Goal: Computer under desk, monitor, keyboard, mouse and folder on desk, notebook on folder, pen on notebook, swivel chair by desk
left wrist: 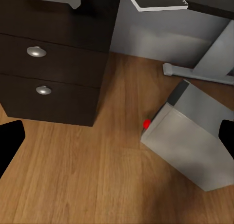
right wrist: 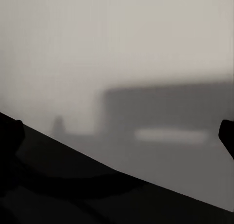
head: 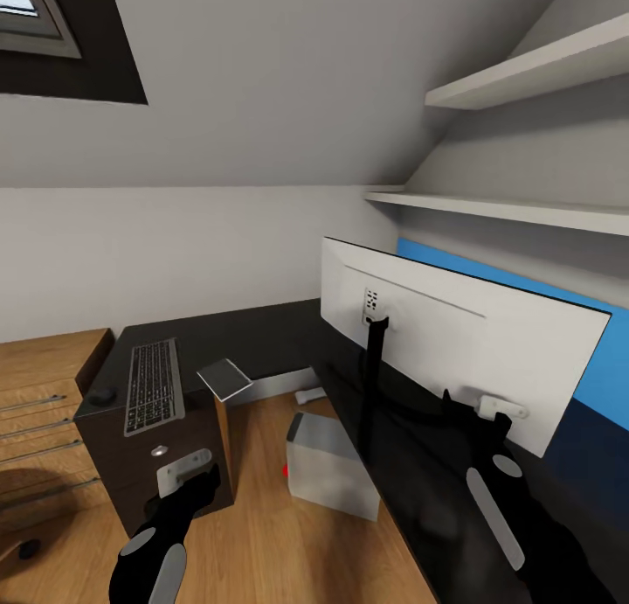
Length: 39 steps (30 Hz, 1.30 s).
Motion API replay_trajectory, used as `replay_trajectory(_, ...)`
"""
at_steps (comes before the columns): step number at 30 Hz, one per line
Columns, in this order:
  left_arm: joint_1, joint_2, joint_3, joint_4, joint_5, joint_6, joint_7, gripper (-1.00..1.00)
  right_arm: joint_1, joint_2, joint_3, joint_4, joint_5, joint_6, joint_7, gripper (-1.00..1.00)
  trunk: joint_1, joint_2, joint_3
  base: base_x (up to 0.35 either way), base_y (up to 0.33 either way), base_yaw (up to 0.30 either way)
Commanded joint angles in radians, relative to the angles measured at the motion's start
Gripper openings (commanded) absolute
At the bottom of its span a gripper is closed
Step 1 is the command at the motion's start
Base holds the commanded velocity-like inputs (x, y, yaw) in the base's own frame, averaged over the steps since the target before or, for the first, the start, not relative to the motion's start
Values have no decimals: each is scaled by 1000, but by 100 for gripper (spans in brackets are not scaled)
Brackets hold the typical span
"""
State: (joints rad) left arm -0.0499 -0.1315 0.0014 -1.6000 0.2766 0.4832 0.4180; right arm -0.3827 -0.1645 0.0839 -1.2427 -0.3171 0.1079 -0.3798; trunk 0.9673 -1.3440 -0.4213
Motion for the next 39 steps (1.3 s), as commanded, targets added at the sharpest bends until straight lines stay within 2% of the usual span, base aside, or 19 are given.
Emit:
replay_trajectory(1, -1, 0, 0, -1, 10, 3, 7, 100, -1, -1, 3, -2, -5, 4, -8, 100, 0, -1, -1, 0, 0, 0)
replay_trajectory(15, -1, 0, 0, -1, 10, 3, 5, 100, -1, -1, 4, -1, -5, 4, -8, 100, 0, -1, -1, 16, 178, 0)
replay_trajectory(28, -1, 0, 0, -1, 10, 3, 5, 100, -1, -2, 9, -2, -5, 4, -8, 100, 0, -1, -1, 13, 13, 0)
replay_trajectory(39, -1, 0, 0, 0, 10, 2, 5, 100, -1, -3, 8, -1, -5, 4, -8, 100, 0, -1, -1, 191, -28, 0)
